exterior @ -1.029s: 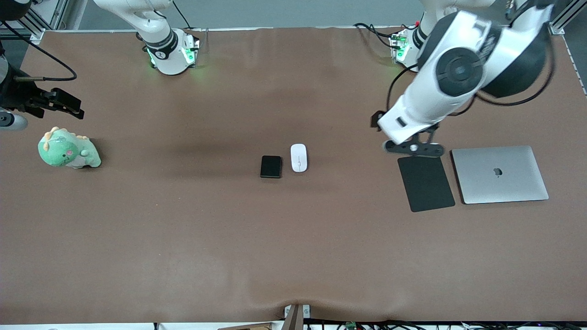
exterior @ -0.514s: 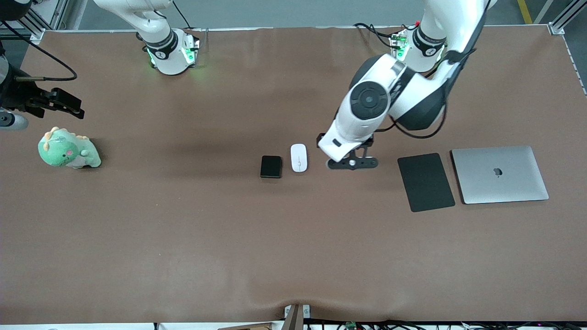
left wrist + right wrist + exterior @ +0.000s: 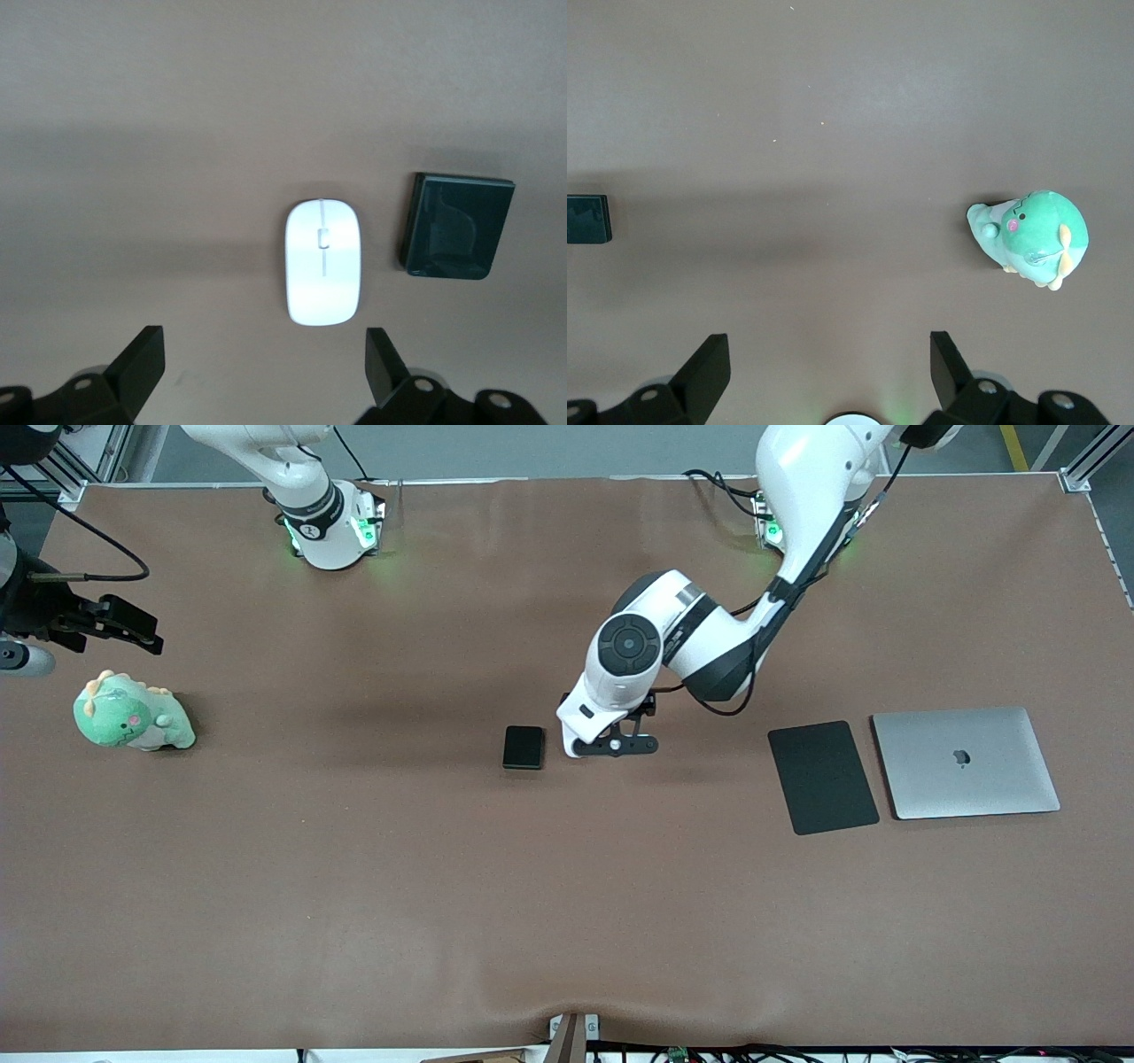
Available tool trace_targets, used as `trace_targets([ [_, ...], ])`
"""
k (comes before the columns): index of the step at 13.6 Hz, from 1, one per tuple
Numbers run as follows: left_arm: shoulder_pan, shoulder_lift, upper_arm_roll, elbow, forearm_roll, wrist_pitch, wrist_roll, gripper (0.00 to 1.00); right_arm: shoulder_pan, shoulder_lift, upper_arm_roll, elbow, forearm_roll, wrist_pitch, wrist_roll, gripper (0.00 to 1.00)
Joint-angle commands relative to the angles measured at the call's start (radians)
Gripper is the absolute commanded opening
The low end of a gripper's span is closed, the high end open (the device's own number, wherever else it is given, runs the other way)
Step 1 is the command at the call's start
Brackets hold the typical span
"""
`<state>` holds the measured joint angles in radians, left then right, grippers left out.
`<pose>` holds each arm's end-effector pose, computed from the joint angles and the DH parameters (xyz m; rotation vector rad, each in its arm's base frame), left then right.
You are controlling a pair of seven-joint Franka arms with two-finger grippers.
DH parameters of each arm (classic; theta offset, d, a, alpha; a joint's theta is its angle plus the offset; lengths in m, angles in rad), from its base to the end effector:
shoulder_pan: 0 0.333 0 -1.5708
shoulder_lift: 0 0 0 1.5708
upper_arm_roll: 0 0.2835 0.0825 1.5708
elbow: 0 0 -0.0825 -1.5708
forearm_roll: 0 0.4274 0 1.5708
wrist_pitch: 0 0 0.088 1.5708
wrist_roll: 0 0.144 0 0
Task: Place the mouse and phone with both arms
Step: 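Reach the left gripper over the white mouse, then lower the left gripper and close it on the white mouse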
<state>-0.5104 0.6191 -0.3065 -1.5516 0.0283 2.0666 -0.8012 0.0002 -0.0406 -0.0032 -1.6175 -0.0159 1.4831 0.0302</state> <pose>0.4972 -0.5025 0.2078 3.0802 0.0260 -0.2528 0.5729 -0.0041 0.5479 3.1207 -0.0528 -0.1461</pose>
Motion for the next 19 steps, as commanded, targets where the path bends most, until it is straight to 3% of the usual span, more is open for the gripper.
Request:
trace_targets([
  [1, -0.039, 0.053, 0.009, 0.024, 0.025, 0.052, -0.035, 1.0, 0.003, 0.002, -0.001, 0.008, 0.001, -0.009, -0.006, 1.0],
  [4, -0.062, 0.096, 0.013, 0.022, 0.025, 0.113, -0.052, 0.91, 0.003, 0.002, -0.001, 0.007, 0.001, -0.009, -0.006, 1.0],
  [7, -0.077, 0.146, 0.012, 0.024, 0.114, 0.136, -0.119, 0.9, 0.003, 0.002, -0.001, 0.007, 0.001, -0.01, -0.006, 1.0],
  [14, -0.082, 0.205, 0.013, 0.025, 0.125, 0.211, -0.136, 0.83, 0.003, 0.002, -0.001, 0.007, 0.001, -0.009, -0.006, 1.0],
  [16, -0.076, 0.206, 0.013, 0.025, 0.131, 0.211, -0.128, 0.46, 0.003, 0.002, -0.001, 0.007, 0.001, -0.012, -0.006, 1.0],
  [19, -0.071, 0.203, 0.015, 0.027, 0.142, 0.211, -0.121, 0.04, 0.004, 0.002, -0.001, 0.007, 0.001, -0.015, -0.004, 1.0],
])
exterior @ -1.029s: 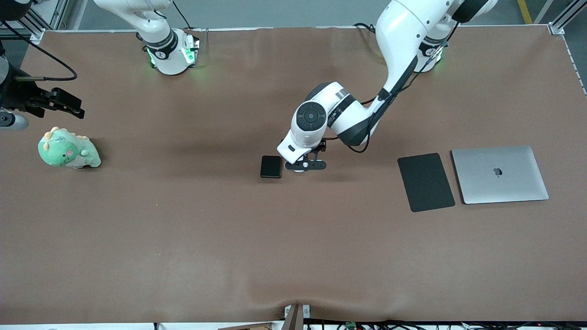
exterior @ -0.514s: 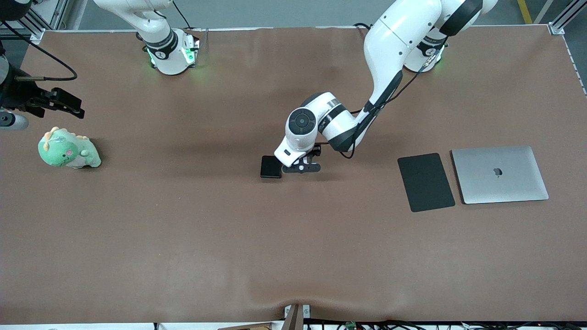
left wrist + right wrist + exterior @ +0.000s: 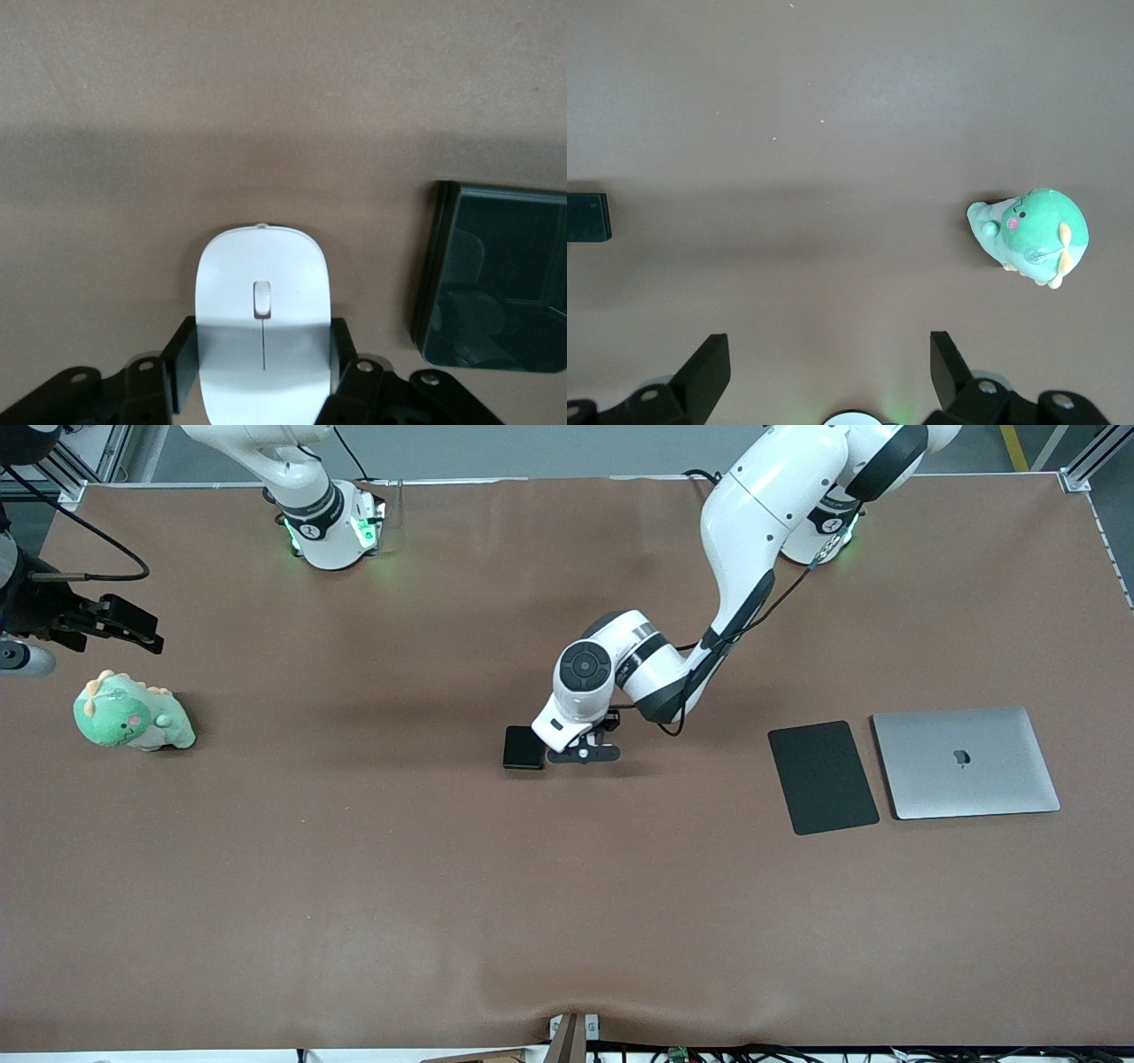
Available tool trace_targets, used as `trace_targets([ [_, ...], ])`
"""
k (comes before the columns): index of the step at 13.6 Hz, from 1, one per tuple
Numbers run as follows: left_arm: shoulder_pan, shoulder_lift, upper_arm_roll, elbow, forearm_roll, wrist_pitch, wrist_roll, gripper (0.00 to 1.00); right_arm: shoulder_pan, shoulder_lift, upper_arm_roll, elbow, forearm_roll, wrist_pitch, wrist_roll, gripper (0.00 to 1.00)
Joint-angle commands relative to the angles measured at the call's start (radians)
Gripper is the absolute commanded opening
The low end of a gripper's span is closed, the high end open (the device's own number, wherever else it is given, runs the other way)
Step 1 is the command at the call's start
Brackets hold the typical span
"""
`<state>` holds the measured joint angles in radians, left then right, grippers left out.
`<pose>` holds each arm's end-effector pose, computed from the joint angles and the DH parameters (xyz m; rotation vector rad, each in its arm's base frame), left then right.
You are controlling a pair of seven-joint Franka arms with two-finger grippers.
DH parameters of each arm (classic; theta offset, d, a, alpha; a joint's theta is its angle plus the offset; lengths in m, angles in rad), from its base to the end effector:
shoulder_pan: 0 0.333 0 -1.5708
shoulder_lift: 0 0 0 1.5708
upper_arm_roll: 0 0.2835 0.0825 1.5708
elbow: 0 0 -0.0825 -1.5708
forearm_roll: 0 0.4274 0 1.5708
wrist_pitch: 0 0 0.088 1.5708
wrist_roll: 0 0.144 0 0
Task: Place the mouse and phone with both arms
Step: 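Lower the left gripper and close it on the white mouse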
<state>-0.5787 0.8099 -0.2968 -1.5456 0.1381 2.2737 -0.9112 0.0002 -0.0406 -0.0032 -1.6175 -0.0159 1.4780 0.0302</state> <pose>0.4665 -0.5302 0.0944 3.1001 0.0408 -0.1791 0.5722 -0.0041 0.5475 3.1203 -0.0529 -0.1541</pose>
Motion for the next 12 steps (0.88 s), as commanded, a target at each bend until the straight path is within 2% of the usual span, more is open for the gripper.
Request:
trace_targets([
  [1, -0.001, 0.008, 0.007, 0.022, 0.035, 0.004, -0.012, 0.0, 0.004, 0.002, -0.001, 0.007, 0.001, -0.01, -0.004, 1.0],
  [5, 0.048, -0.04, 0.016, 0.041, 0.038, -0.025, -0.009, 0.0, 0.009, 0.011, -0.001, 0.013, 0.001, -0.008, -0.006, 1.0],
  [7, 0.063, -0.095, 0.019, 0.041, 0.095, -0.06, 0.006, 0.0, 0.004, 0.024, -0.001, 0.022, 0.002, -0.008, -0.007, 1.0],
  [9, 0.14, -0.167, 0.016, 0.032, 0.113, -0.083, 0.055, 0.0, 0.006, 0.042, -0.003, 0.039, 0.001, -0.008, -0.009, 1.0],
  [12, 0.223, -0.251, 0.013, 0.033, 0.098, -0.224, 0.173, 0.0, 0.01, 0.05, -0.003, 0.044, 0.001, -0.007, -0.009, 1.0],
])
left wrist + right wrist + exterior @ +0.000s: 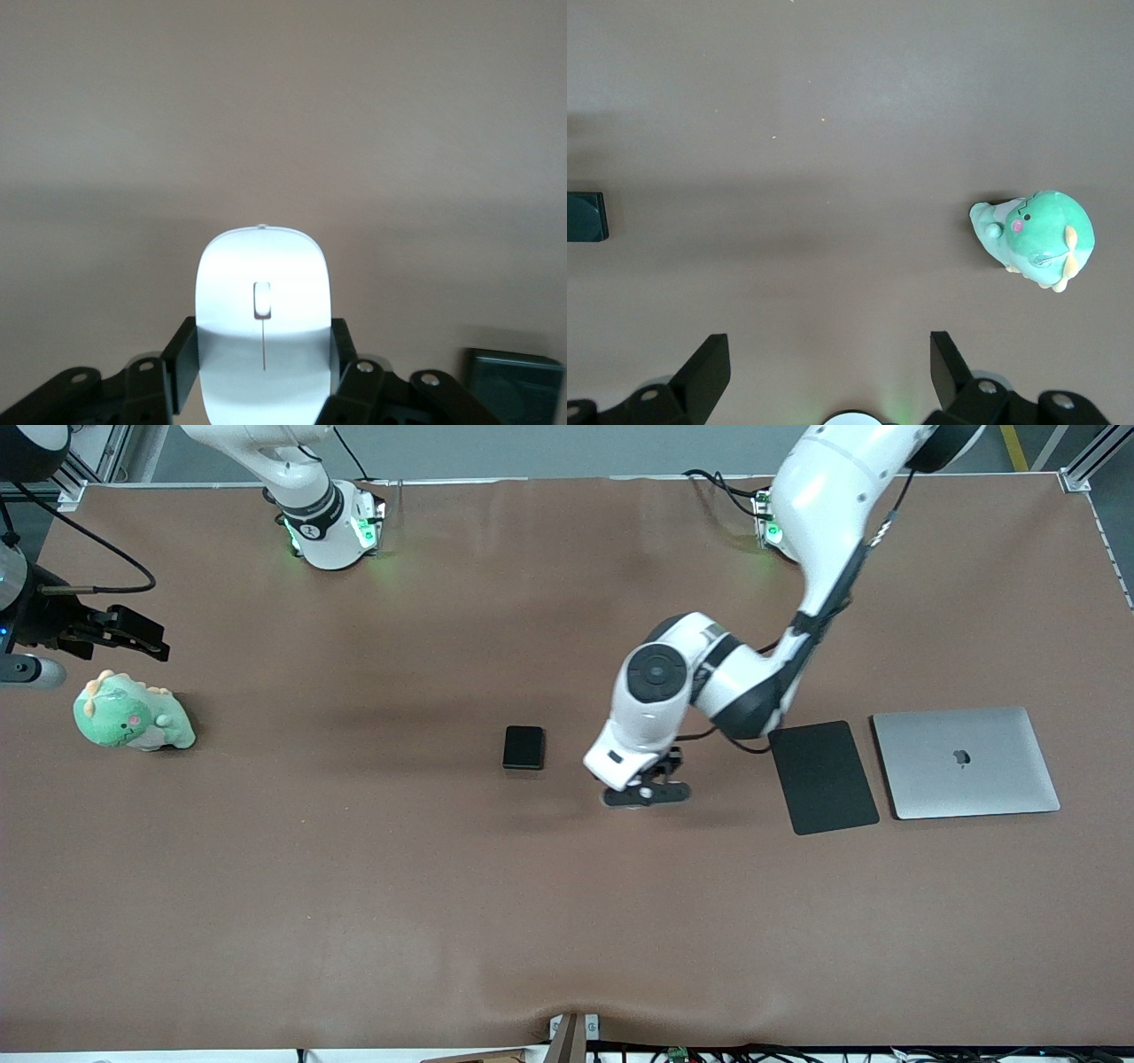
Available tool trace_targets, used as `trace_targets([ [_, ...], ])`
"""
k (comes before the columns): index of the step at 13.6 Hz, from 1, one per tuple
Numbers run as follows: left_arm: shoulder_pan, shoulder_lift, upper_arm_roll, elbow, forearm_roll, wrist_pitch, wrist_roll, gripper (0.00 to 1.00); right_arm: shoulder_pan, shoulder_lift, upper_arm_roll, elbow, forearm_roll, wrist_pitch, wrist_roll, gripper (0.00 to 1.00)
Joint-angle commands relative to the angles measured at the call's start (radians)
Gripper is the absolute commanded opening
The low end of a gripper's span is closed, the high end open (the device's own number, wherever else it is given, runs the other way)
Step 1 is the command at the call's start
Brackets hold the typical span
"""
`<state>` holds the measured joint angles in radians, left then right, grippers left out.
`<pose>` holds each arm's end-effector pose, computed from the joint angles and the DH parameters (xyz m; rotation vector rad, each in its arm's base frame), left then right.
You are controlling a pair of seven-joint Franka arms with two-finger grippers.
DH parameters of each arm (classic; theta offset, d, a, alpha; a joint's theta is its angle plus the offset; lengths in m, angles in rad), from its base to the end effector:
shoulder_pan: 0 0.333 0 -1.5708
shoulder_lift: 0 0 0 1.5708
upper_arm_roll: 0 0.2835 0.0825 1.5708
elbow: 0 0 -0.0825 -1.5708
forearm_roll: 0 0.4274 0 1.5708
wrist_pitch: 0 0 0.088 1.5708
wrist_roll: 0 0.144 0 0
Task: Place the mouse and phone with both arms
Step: 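Carry the mouse with the left gripper while the right gripper moves out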
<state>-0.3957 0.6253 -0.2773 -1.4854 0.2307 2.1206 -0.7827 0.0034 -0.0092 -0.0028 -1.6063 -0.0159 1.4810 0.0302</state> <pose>0.5977 -0.4264 0.2361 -3.1352 -0.0709 -0.0830 0.5800 -0.0021 0.5353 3.1184 -0.0469 -0.1808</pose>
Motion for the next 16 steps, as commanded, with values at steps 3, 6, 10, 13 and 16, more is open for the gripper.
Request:
trace_targets([
  [3, 0.132, -0.104, -0.026, -0.032, -0.004, -0.172, 0.114, 0.0, 0.047, 0.029, 0.0, 0.032, -0.001, -0.011, -0.013, 1.0],
  [6, 0.181, -0.134, -0.026, -0.039, -0.004, -0.243, 0.118, 0.0, 0.075, 0.053, -0.002, 0.034, -0.013, -0.002, -0.012, 1.0],
  [10, 0.248, -0.145, -0.037, -0.053, -0.004, -0.274, 0.163, 0.0, 0.069, 0.179, -0.002, 0.042, -0.004, 0.002, -0.015, 1.0],
  [13, 0.3, -0.159, -0.04, -0.088, -0.004, -0.278, 0.21, 0.0, 0.095, 0.186, 0.0, 0.042, 0.001, 0.008, 0.0, 1.0],
  [16, 0.331, -0.187, -0.04, -0.142, 0.002, -0.278, 0.223, 0.0, 0.142, 0.192, -0.002, 0.037, 0.019, 0.059, 0.016, 1.0],
])
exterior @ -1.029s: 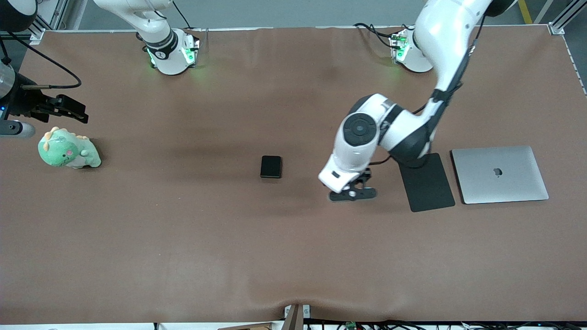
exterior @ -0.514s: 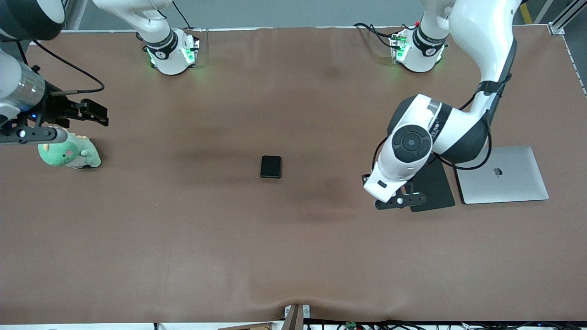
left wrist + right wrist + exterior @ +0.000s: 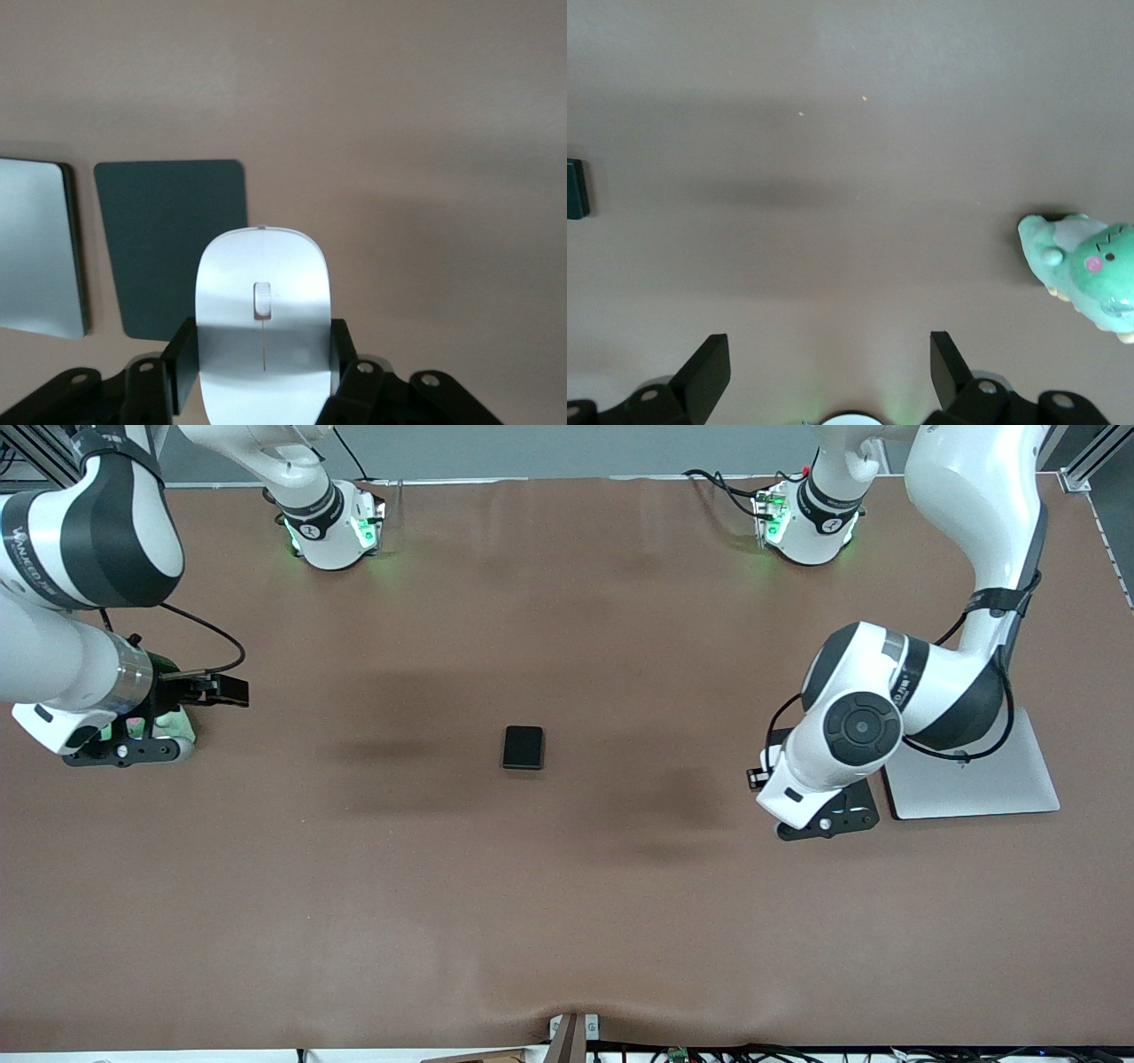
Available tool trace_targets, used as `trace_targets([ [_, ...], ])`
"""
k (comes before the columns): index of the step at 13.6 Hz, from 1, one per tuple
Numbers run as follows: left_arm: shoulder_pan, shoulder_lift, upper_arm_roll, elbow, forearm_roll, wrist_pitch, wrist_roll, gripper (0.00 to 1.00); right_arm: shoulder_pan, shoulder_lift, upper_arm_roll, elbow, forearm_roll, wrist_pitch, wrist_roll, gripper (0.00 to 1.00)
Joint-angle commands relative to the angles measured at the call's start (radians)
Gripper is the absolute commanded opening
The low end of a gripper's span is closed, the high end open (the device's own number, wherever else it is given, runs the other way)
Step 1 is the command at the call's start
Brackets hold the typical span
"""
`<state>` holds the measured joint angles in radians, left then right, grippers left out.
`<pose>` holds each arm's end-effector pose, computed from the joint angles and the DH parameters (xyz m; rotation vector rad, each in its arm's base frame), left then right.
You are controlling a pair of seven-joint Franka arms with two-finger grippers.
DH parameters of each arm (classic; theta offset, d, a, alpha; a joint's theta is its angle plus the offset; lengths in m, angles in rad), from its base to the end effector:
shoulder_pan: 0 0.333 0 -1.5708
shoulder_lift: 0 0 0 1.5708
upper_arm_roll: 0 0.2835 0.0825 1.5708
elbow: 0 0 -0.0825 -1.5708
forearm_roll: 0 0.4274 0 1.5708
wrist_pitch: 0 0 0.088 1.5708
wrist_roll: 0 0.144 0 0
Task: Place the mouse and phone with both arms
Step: 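Carry the mouse with the left gripper while the right gripper moves out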
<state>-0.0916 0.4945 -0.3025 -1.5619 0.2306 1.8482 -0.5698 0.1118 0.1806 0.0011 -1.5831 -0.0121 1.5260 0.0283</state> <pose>0.6451 -0.2239 0.2704 -2.9834 -0.1686 0.1935 0.6153 0.0679 0.4354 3.0885 0.1321 -0.3669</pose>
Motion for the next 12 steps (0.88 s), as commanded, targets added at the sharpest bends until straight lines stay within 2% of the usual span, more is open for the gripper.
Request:
trace_targets([
  [1, 0.033, -0.057, -0.015, -0.081, 0.004, -0.006, 0.011, 0.0, 0.042, 0.005, -0.006, 0.011, 0.042, 0.029, 0.057, 1.0],
  [3, 0.076, -0.054, -0.015, -0.107, 0.01, -0.003, 0.011, 0.0, 0.077, 0.019, -0.006, 0.009, 0.081, 0.045, 0.145, 1.0],
  [7, 0.118, -0.04, -0.015, -0.162, 0.007, 0.035, 0.016, 0.0, 0.172, 0.042, -0.006, 0.005, 0.086, 0.083, 0.311, 1.0],
  [10, 0.157, -0.031, -0.015, -0.249, 0.004, 0.155, 0.044, 0.0, 0.203, 0.077, -0.006, 0.003, 0.151, 0.106, 0.378, 1.0],
  [12, 0.177, -0.024, -0.015, -0.303, 0.012, 0.235, 0.054, 0.0, 0.253, 0.089, -0.006, -0.029, 0.164, 0.15, 0.425, 1.0],
])
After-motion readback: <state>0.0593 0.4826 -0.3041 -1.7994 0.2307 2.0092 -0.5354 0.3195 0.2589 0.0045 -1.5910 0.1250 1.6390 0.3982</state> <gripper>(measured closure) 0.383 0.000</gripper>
